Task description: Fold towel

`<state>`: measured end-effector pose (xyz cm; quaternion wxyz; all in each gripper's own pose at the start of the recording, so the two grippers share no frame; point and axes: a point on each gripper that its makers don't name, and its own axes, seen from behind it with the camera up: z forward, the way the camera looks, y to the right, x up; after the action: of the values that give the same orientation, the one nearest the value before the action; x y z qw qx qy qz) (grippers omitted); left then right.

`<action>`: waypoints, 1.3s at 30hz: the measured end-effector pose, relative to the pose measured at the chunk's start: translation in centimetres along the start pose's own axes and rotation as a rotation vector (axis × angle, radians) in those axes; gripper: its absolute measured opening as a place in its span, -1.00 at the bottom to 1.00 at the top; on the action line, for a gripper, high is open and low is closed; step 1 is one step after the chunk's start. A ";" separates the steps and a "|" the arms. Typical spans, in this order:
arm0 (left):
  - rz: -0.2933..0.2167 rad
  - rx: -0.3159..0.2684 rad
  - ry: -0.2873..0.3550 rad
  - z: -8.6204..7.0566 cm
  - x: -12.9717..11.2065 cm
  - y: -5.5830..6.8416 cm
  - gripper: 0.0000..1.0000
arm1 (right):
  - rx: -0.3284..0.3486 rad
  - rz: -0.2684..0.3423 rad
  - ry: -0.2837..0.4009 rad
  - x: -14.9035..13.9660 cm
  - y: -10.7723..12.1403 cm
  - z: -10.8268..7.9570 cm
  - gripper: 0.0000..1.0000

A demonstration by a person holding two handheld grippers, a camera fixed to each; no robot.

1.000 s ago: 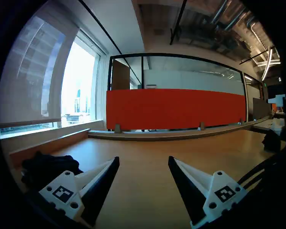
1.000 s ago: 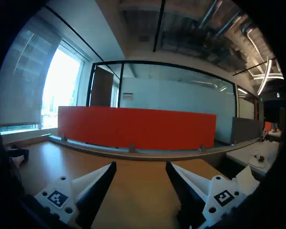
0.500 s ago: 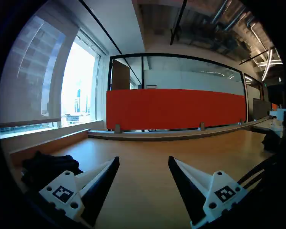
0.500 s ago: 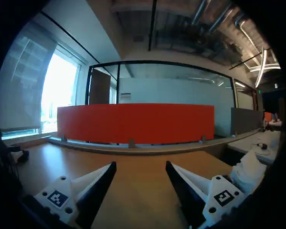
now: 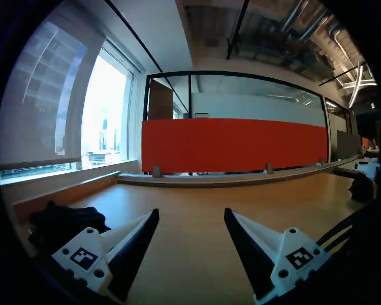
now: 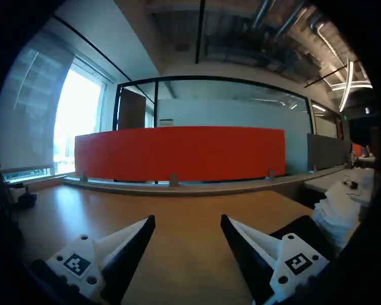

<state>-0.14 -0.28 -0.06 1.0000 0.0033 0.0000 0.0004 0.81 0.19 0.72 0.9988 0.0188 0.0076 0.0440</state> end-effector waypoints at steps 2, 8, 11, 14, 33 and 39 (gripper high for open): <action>0.000 0.000 0.000 0.0 0.0 0.0 0.90 | -0.009 0.002 -0.003 -0.4 0.2 0.1 1.00; -0.001 0.000 0.000 0.0 0.0 0.0 0.89 | -0.004 0.003 -0.010 -1.2 0.0 0.2 1.00; 0.000 0.000 0.000 0.0 0.0 0.0 0.90 | -0.007 -0.010 -0.013 -1.6 0.2 0.2 1.00; 0.000 0.000 0.000 0.0 0.0 0.0 0.90 | -0.013 -0.027 -0.002 -1.7 0.3 0.1 1.00; 0.000 0.000 0.000 0.0 0.0 0.0 0.90 | -0.021 -0.019 0.016 -1.5 0.3 -0.7 1.00; -0.001 0.000 0.000 0.0 0.0 0.0 0.90 | -0.011 -0.019 0.016 -1.6 0.1 -0.6 1.00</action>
<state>-0.17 -0.27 -0.08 1.0000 0.0035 0.0001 0.0001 -0.76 0.16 0.11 0.9992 0.0129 0.0153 0.0348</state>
